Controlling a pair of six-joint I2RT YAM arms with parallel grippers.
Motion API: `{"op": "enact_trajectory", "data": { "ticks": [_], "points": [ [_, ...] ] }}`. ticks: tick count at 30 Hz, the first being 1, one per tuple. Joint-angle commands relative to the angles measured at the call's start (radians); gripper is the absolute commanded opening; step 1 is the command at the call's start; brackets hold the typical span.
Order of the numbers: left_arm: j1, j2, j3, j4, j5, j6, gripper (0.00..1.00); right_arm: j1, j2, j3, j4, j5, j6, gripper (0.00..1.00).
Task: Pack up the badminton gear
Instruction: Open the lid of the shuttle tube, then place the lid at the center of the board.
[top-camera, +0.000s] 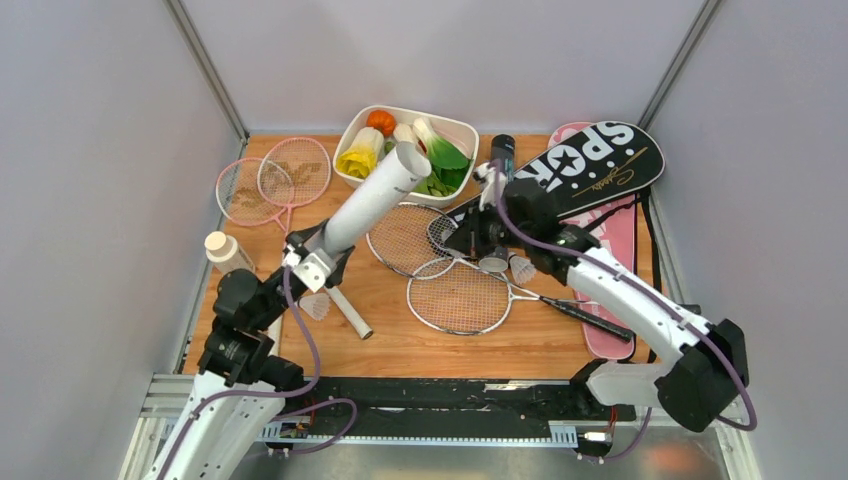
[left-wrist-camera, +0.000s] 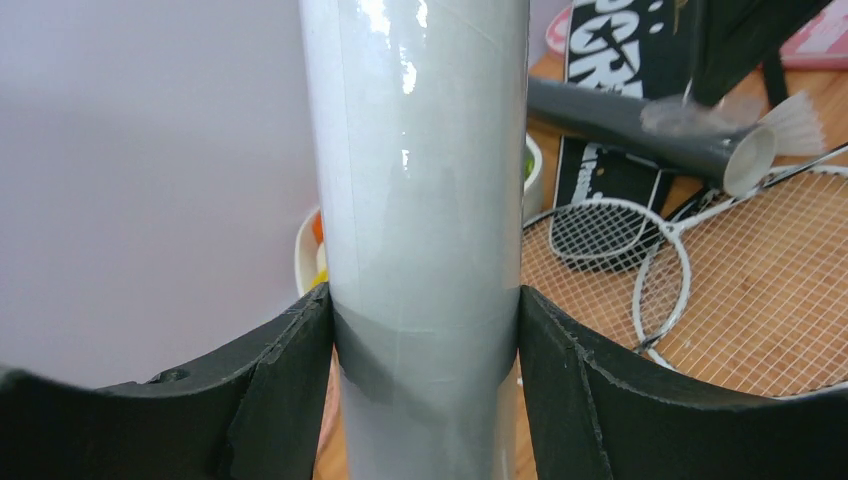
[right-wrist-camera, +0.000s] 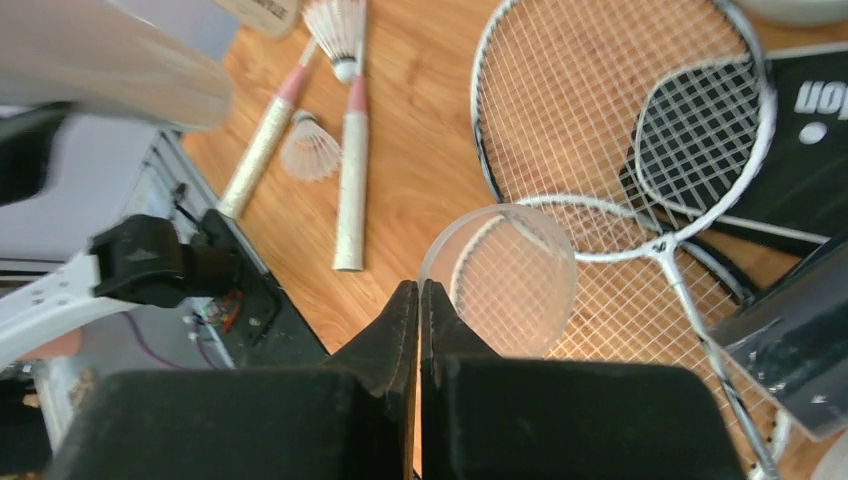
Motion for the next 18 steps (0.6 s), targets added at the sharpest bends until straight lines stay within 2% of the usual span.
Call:
{"op": "enact_trajectory", "data": {
  "ticks": [1, 4, 9, 11, 15, 18],
  "points": [
    [0.004, -0.097, -0.095, 0.199, 0.17, -0.047, 0.0, 0.136, 0.087, -0.081, 0.053, 0.28, 0.037, 0.01],
    [0.003, -0.14, -0.14, 0.195, 0.262, -0.083, 0.0, 0.2, 0.138, -0.125, 0.068, 0.399, 0.045, 0.02],
    [0.003, -0.229, -0.2, 0.193, 0.266, -0.115, 0.0, 0.255, 0.198, -0.153, 0.08, 0.509, 0.081, 0.07],
    [0.003, -0.259, -0.223, 0.21, 0.258, -0.159, 0.0, 0.264, 0.204, -0.156, 0.08, 0.536, 0.106, 0.15],
    [0.003, -0.276, -0.229, 0.202, 0.286, -0.178, 0.0, 0.267, 0.153, -0.17, 0.078, 0.554, 0.149, 0.36],
    [0.003, -0.275, -0.221, 0.191, 0.293, -0.179, 0.0, 0.266, 0.076, -0.186, 0.068, 0.585, 0.177, 0.42]
  ]
}}
